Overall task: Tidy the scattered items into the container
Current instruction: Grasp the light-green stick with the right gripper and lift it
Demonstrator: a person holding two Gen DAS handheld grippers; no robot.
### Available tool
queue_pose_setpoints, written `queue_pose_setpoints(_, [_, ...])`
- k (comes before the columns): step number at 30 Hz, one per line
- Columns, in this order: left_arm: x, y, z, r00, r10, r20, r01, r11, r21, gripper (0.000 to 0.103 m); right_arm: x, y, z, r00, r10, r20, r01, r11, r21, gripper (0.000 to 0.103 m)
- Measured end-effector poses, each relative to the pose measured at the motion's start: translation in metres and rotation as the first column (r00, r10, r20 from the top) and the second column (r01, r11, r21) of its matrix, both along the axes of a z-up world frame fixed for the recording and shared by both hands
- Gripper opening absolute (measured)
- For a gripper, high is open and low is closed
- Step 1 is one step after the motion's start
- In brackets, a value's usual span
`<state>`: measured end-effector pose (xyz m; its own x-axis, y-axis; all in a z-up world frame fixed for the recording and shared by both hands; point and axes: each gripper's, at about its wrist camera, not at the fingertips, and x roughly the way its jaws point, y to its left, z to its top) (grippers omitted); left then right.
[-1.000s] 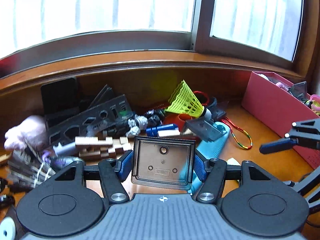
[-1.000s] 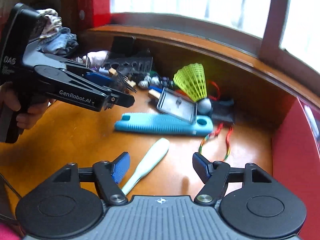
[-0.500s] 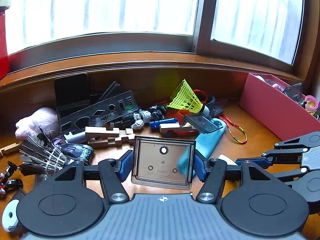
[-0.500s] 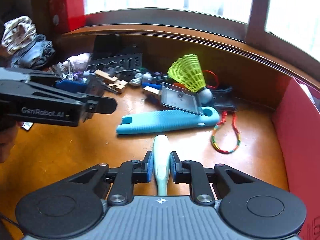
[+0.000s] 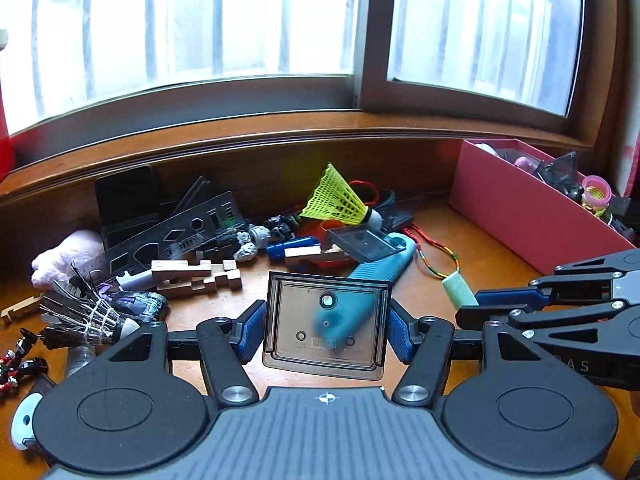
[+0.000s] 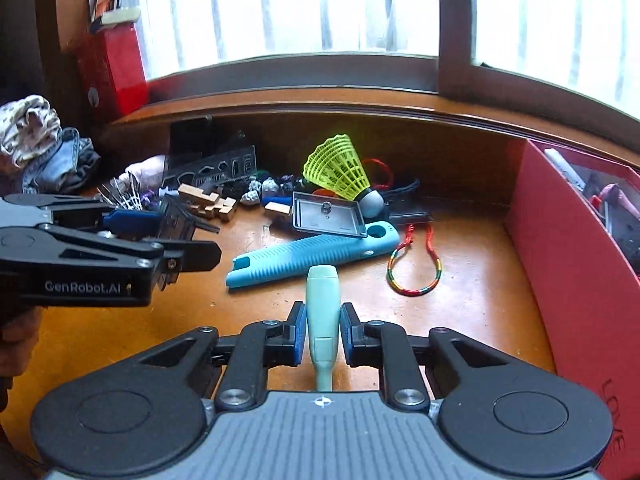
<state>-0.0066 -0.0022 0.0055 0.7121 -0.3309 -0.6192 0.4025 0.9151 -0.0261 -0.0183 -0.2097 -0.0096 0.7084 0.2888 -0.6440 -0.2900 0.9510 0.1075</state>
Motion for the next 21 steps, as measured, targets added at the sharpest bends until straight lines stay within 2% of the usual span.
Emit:
queue_pose_setpoints(10, [-0.013,-0.021,0.010,1.000,0.005,0.008,-0.005,1.000,0.026,0.061,-0.018,-0.023,0.014,0.999,-0.005,0.042,0.003,0.999,0.052,0.020])
queue_pose_setpoints(21, [-0.017,-0.063,0.021,0.999,-0.034,0.032,0.033,0.999,0.019,0.061,-0.036,-0.068,0.046,0.994,-0.031,0.101,0.021,0.995,0.101,0.020])
